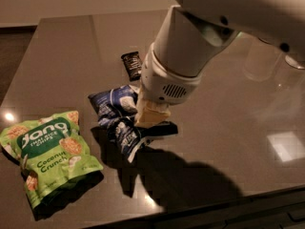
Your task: Move blue chip bag near green rice chip bag
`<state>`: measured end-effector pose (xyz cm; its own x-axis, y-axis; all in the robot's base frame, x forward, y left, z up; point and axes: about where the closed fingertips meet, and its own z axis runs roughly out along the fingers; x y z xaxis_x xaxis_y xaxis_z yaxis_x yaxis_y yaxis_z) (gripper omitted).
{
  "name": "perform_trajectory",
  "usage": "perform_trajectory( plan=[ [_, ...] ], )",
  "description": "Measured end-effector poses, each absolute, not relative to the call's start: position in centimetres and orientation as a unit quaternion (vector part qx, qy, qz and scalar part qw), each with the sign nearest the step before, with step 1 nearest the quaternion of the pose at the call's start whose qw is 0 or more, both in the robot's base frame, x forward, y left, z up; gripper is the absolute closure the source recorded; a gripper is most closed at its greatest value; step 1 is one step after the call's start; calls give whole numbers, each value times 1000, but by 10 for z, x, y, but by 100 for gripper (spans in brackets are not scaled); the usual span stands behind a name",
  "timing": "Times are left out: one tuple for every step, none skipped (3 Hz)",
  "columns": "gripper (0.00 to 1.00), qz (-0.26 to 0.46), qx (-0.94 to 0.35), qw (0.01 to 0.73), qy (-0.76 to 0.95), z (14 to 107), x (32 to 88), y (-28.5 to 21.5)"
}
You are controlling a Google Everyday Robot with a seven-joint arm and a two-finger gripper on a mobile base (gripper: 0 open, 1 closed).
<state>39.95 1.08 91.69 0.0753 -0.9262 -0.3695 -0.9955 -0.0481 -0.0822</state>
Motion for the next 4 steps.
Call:
perform_trajectory(
  plan=[
    [90, 134, -729, 160, 652, 911, 394, 32],
    [66, 156, -737, 160, 638, 906, 392, 46],
    [44, 154, -738, 162, 637, 907, 391, 47],
    [20, 153, -739, 163, 636, 908, 390, 48]
  ],
)
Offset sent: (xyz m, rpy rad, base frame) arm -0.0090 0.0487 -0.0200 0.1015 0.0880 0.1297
